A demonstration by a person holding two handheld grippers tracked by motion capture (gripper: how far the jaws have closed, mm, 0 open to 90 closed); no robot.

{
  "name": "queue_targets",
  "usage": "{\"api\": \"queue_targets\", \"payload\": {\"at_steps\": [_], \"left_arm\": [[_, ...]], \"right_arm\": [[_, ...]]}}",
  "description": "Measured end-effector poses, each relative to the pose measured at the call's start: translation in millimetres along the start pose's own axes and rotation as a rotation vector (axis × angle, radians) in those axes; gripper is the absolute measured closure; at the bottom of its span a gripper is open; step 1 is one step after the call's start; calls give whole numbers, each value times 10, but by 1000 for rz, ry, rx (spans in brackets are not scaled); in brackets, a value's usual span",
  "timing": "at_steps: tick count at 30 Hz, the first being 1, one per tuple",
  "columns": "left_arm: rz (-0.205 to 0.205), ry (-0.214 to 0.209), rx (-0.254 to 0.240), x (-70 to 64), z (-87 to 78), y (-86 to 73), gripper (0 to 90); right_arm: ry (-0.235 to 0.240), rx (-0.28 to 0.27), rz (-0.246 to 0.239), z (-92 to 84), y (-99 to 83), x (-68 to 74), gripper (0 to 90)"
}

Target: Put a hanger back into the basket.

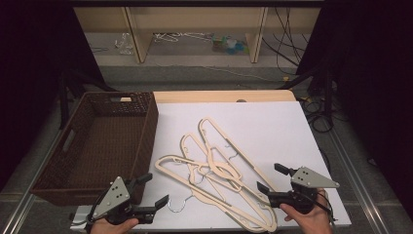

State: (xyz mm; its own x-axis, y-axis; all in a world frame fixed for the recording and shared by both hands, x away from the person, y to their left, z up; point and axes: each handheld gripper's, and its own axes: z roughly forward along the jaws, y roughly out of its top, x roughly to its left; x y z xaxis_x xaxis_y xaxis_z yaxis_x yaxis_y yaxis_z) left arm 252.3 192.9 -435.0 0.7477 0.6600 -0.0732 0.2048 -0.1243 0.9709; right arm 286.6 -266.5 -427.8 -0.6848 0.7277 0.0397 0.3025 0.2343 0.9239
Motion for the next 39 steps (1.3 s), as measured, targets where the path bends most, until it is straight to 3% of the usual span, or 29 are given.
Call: {"api": "queue_targets", "payload": {"at_steps": [7,10,11,19,22,25,26,27,30,31,32,35,39], "left_arm": [[11,-9,-3,0,17,-10,159],[15,-13,9,-8,21,-13,159],[19,-10,13,-17,26,-16,158],[27,-7,17,-22,32,-19,158],[29,-6,16,-24,31,-19,158],[31,-5,17,-24,30,-18,158],[31,-5,17,-24,30,-18,158],[29,-6,20,-21,32,-20,158],[20,-6,20,-25,35,-23,158],[27,-11,20,-23,35,-21,158],[27,-11,20,-23,35,-21,158],[35,-19,23,-21,41,-22,159],[34,-19,25,-21,41,-23,159]], "right_arm": [[0,23,3,46,-8,-24,157],[-8,57,6,66,-4,-51,158],[-9,91,1,95,2,-93,159],[-24,148,9,197,52,-239,160],[-31,224,-7,289,84,-317,185],[9,332,-2,360,115,-377,254],[9,332,-2,360,115,-377,254],[19,406,-10,435,126,-428,291],[28,432,-47,500,120,-474,317],[8,485,-17,561,120,-468,341],[8,485,-17,561,120,-468,341],[11,568,1,689,118,-498,383],[11,621,2,779,118,-529,422]]}}
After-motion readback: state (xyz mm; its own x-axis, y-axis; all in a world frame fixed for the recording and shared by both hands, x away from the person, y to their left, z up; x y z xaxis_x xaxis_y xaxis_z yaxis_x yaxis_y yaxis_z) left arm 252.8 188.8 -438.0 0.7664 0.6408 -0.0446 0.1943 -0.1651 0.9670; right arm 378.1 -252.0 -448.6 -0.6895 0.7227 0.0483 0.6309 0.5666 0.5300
